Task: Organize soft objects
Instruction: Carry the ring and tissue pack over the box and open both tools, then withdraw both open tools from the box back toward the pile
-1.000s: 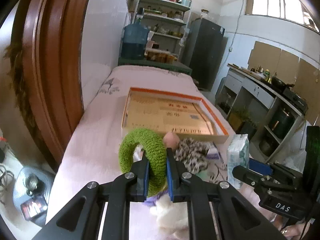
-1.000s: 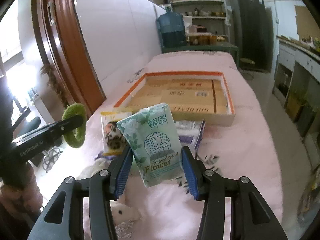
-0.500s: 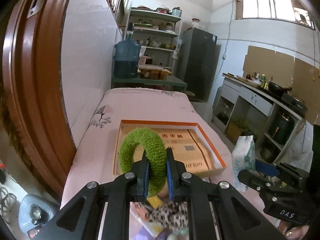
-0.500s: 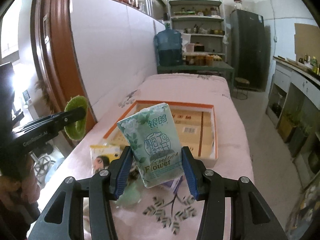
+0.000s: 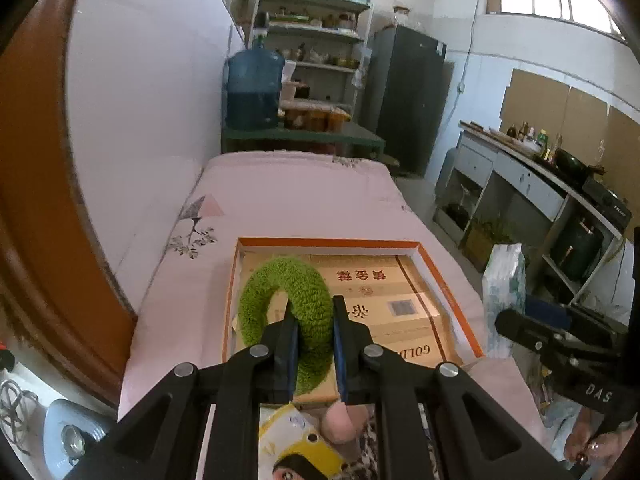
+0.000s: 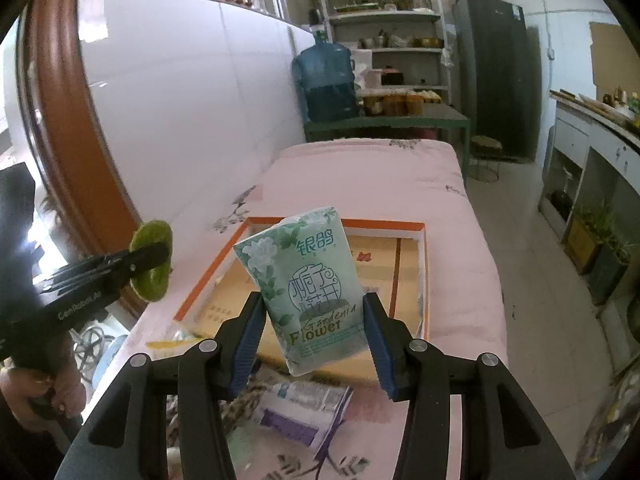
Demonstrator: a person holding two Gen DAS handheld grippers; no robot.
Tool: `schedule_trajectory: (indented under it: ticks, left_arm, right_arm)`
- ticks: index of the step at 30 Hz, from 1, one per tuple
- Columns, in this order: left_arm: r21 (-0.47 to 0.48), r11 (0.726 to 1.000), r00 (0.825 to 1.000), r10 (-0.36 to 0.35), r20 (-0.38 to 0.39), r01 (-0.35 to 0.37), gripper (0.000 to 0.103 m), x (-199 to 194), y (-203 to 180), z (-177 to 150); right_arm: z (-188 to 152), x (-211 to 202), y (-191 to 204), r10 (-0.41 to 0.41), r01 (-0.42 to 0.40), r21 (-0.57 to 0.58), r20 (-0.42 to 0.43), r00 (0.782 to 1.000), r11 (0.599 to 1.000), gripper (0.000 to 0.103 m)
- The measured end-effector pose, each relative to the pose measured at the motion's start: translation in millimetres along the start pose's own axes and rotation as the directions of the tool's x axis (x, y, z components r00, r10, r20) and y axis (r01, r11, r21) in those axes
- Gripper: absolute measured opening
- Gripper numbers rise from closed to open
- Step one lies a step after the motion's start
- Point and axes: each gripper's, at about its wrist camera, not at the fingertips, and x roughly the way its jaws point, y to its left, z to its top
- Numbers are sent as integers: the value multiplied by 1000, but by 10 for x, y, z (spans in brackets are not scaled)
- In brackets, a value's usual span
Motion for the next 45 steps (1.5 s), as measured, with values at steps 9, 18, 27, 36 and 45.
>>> schedule_trajectory:
  ticks: [9, 18, 27, 36, 45]
  left_arm:
    - [-8, 1000, 990, -11, -137, 10, 14, 618, 67, 73]
    - [-78, 997, 963, -37, -268, 17, 14, 1135, 207, -3]
    - [-97, 995, 943, -49, -329, 18, 14, 1419, 289, -93]
    - [-123, 988, 932, -134, -335, 98, 30, 1495, 224, -219]
    - [-89, 992, 970, -105, -221, 87, 56, 1177, 183, -116]
  right_arm:
    - [96, 610, -170, -19, 21, 17, -110, 994, 1000, 51]
    - [-2, 1099, -218, -27, 34, 34, -207, 978, 999, 51]
    - [-111, 1417, -281, -56, 69, 39, -275, 960, 997, 51]
    - [-166, 1437, -266, -67, 71, 6, -257, 964, 997, 54]
    - [-207, 1330, -287, -48, 58, 35, -222, 974, 998, 61]
